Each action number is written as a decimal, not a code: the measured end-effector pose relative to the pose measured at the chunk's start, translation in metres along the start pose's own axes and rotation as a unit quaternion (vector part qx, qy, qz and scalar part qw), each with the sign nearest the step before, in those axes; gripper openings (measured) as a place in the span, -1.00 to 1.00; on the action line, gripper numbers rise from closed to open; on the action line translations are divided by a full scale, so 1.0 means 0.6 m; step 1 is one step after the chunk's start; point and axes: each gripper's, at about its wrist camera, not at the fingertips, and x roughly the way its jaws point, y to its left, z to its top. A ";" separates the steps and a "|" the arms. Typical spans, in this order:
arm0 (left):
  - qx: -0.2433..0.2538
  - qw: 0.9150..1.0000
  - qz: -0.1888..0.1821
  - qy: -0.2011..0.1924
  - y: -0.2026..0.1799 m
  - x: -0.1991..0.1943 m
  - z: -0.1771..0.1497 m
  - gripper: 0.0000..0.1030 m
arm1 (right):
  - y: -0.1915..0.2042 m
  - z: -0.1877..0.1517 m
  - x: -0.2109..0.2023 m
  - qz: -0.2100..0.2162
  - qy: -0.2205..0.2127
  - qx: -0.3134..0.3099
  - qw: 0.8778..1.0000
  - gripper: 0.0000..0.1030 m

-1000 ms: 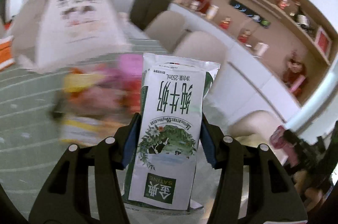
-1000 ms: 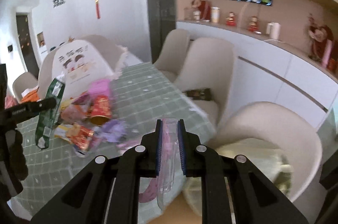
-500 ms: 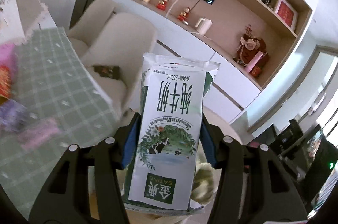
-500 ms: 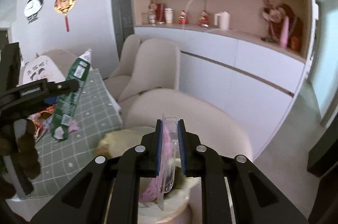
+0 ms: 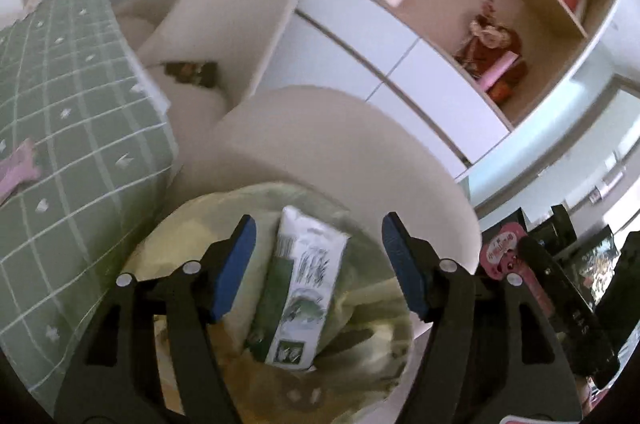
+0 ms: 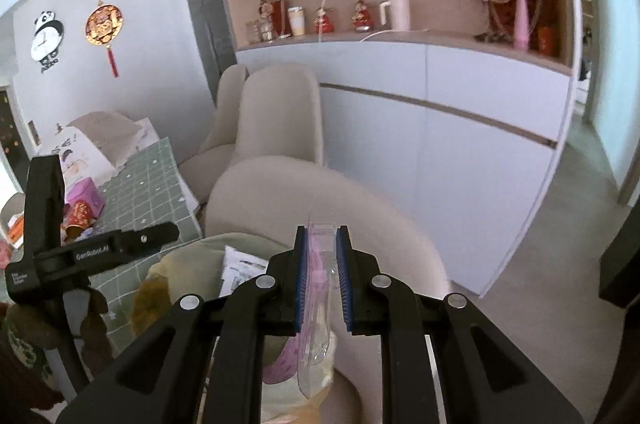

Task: Collect trash
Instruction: 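Carry carton and pink wrapper to the yellow bag and open both tools, then move both tools back over the snack pile on the table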

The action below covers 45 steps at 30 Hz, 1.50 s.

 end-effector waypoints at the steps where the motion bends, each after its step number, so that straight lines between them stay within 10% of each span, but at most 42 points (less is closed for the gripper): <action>1: 0.003 1.000 0.010 0.001 0.007 -0.007 -0.002 0.21 | 0.008 0.000 0.012 0.012 0.004 -0.002 1.000 -0.71; 12: 0.041 0.993 0.107 -0.018 0.072 -0.126 -0.027 0.21 | 0.135 -0.023 0.128 0.123 0.059 -0.019 0.990 -0.70; 20: -0.017 0.983 0.182 -0.033 0.181 -0.213 -0.054 0.21 | 0.180 -0.062 0.159 0.101 0.087 -0.035 0.990 -0.39; 29: -0.030 0.981 0.187 -0.036 0.271 -0.262 -0.060 0.21 | 0.228 -0.064 0.124 0.056 0.074 -0.041 0.995 -0.39; 45: -0.065 0.980 0.185 -0.013 0.557 -0.373 -0.040 0.21 | 0.536 -0.109 0.152 0.073 0.094 -0.056 0.991 -0.39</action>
